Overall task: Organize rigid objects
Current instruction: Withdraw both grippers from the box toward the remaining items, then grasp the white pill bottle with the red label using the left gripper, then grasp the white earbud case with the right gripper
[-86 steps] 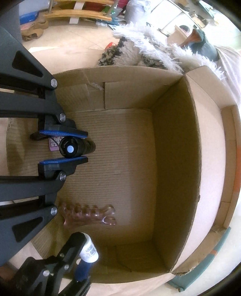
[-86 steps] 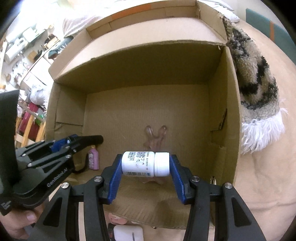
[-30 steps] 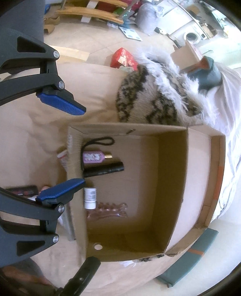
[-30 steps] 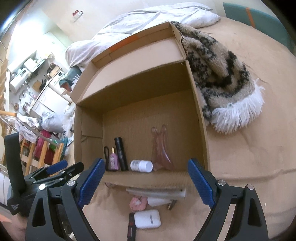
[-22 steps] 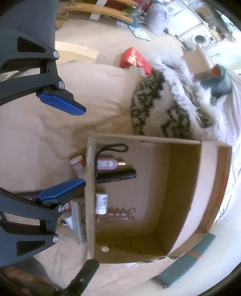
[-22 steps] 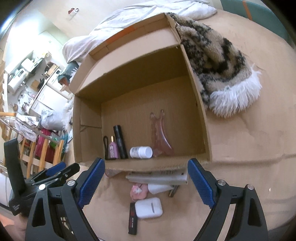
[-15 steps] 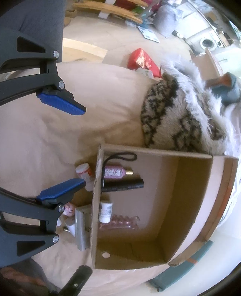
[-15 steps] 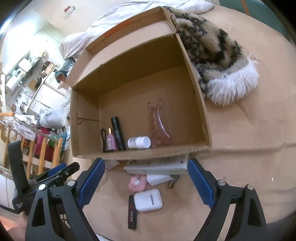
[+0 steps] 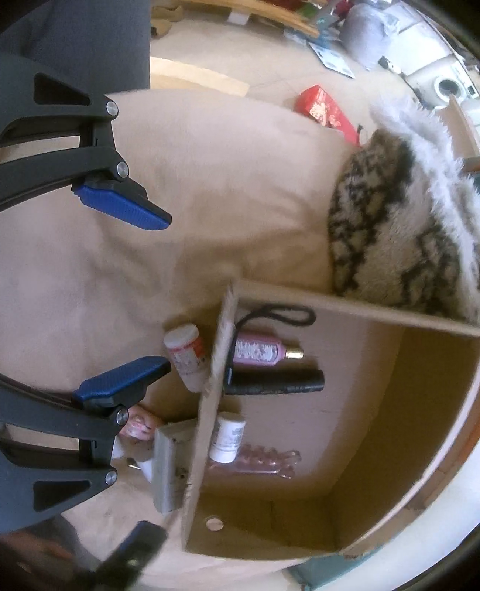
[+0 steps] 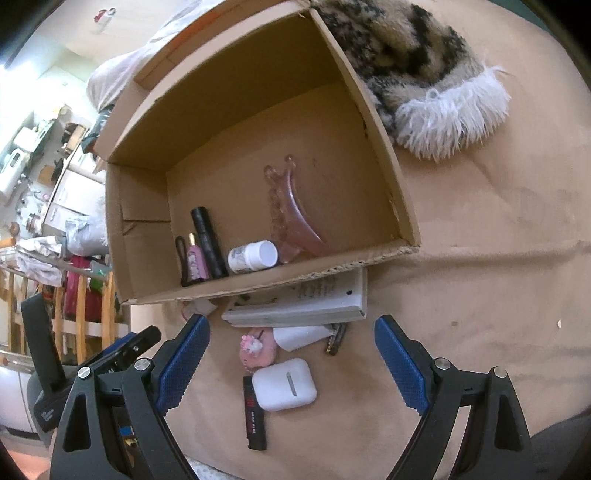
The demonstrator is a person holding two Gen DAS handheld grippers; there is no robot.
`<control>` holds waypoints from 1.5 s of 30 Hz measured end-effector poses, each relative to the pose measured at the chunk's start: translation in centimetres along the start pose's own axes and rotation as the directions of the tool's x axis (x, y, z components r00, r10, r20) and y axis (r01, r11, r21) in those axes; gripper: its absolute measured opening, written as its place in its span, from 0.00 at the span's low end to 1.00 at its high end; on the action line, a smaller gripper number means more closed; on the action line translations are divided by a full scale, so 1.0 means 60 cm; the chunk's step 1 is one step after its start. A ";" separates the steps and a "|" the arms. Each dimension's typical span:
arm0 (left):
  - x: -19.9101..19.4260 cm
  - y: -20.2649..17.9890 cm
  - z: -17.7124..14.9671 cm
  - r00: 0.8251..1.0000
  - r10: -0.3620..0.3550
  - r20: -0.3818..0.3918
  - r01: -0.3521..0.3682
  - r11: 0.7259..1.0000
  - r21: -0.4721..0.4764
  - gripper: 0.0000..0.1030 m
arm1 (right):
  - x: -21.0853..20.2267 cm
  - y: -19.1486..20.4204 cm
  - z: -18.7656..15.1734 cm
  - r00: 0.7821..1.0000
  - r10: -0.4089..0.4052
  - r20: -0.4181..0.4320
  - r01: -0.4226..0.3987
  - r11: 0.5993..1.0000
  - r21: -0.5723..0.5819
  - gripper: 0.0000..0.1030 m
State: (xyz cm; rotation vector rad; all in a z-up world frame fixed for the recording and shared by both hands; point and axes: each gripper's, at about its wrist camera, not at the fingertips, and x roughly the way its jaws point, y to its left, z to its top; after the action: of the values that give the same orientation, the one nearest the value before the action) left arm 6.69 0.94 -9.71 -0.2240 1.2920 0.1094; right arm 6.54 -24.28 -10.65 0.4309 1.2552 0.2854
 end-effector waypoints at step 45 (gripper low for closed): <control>-0.090 0.014 -0.043 0.996 0.053 0.068 -0.066 0.977 0.201 0.47 | 0.063 0.027 -0.055 0.976 -0.038 -0.216 0.013 0.993 -0.114 0.79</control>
State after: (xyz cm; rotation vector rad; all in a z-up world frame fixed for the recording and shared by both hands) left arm 2.63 1.40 -5.24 -0.0064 1.2386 0.0347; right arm 4.51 -20.68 -13.95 0.2920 1.4504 0.3877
